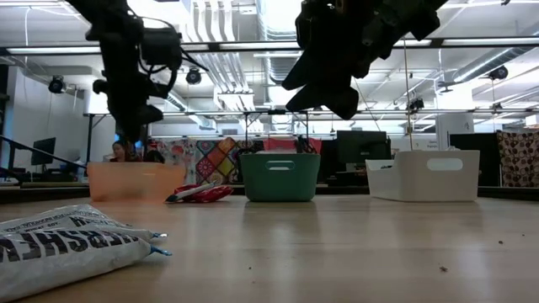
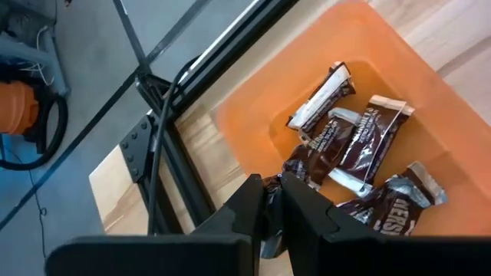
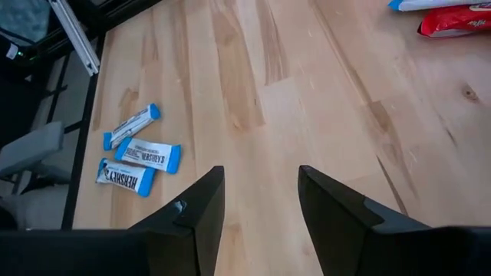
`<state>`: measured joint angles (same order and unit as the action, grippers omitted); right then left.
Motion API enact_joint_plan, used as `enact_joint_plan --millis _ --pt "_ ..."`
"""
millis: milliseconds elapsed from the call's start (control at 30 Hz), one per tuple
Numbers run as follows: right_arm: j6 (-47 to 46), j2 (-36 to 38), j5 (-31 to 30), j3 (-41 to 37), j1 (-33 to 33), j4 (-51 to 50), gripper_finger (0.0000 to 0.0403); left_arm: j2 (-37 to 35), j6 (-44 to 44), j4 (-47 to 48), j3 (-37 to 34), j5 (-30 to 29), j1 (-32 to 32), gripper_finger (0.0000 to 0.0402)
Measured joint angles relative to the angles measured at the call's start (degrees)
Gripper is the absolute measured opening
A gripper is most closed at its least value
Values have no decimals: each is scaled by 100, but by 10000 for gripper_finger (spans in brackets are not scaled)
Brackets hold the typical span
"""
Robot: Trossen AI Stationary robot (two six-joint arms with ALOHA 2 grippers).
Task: Organize candy in baskets
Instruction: Put the black chocolate bar into the orange bin, then put the white chocolate bar into the white bin
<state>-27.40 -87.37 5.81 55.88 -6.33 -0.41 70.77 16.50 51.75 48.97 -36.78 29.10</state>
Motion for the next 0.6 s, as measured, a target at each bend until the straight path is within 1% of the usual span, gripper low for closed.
enact_joint_plan --millis 133,267,500,533,600 --pt "46 0 0 0 0 -1 155 215 -56 -108 0 -2 0 32" --pt "50 0 0 0 0 -1 156 300 -56 -117 0 -4 0 54" --pt "105 0 2 0 0 -4 165 188 -19 -121 2 29 -50 102" --pt "109 0 2 0 0 -6 164 142 17 -128 17 138 -97 108" --pt "109 0 2 0 0 -12 163 23 19 -354 51 585 -243 115"
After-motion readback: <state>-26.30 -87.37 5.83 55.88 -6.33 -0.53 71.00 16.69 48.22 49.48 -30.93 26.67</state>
